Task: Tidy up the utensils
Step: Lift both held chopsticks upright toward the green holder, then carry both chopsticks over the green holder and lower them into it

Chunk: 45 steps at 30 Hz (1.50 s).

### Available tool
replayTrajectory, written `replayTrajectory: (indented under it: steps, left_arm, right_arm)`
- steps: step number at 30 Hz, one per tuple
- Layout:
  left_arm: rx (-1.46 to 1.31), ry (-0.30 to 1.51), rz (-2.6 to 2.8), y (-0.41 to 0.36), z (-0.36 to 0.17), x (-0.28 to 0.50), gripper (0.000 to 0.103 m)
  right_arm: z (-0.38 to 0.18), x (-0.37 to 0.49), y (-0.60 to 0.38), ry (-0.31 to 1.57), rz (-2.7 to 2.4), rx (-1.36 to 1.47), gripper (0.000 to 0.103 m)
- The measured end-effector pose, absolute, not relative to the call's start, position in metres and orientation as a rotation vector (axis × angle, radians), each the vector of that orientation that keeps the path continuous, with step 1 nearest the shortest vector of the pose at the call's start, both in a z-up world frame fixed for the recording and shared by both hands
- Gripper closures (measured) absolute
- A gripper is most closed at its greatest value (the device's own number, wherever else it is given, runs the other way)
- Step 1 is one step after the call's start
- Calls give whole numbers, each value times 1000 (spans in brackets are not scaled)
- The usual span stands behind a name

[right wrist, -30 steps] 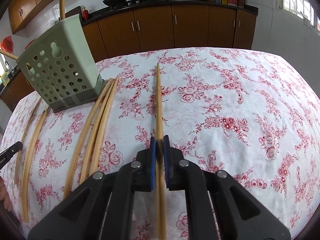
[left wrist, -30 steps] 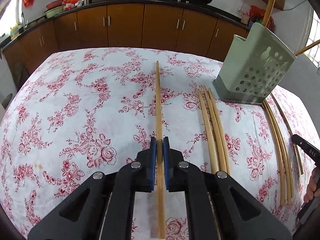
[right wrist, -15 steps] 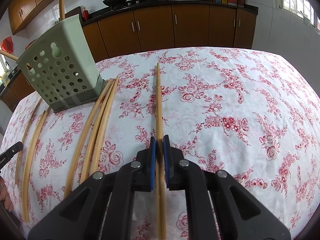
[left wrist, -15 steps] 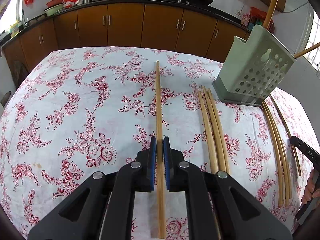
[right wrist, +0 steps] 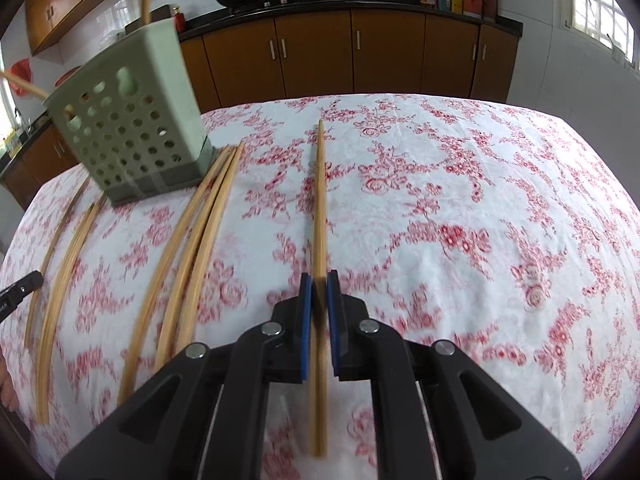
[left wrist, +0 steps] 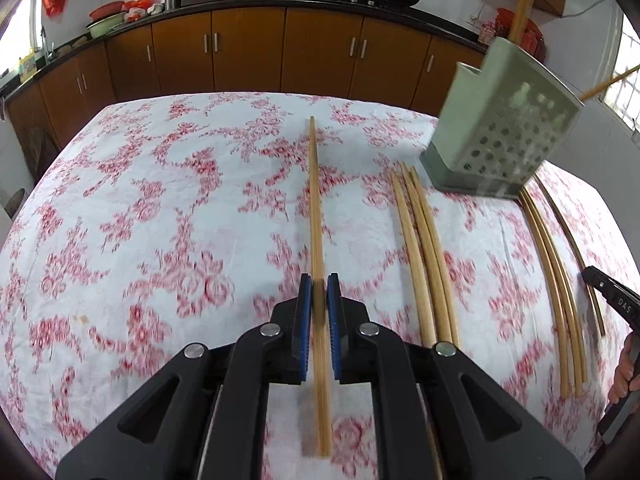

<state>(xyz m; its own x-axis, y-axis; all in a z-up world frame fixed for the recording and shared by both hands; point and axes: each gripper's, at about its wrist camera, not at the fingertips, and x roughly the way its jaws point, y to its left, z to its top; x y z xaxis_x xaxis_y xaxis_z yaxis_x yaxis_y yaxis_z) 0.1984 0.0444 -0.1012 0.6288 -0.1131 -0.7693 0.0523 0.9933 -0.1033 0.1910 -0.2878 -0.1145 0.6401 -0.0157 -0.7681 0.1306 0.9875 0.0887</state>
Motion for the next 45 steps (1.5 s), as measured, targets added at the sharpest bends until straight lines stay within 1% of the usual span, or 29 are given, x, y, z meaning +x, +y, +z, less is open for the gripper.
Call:
replayTrajectory:
  steps: [14, 16, 17, 23, 28, 36, 45]
  left_arm:
    - [-45, 891, -99, 41, -102, 169, 92]
    - [-31, 891, -95, 38, -102, 168, 93]
    - [-27, 892, -92, 38, -102, 167, 95]
    - [-8, 894, -88, 39, -98, 162, 96]
    - [-55, 818, -81, 54, -69, 157, 96]
    - [-145, 656, -77, 74, -9, 155, 96]
    - [-175, 545, -71, 79, 30, 154, 96]
  right_arm:
    - [-114, 164, -285, 878, -74, 120, 94]
    - [-114, 164, -286, 878, -74, 121, 95]
    - [-114, 164, -286, 878, -75, 123, 95]
    - [-102, 154, -294, 841, -80, 156, 95]
    - [-72, 146, -306, 752, -93, 179, 95]
    - [-27, 140, -323, 617, -112, 208, 95]
    - [5, 137, -333, 507, -121, 231, 95]
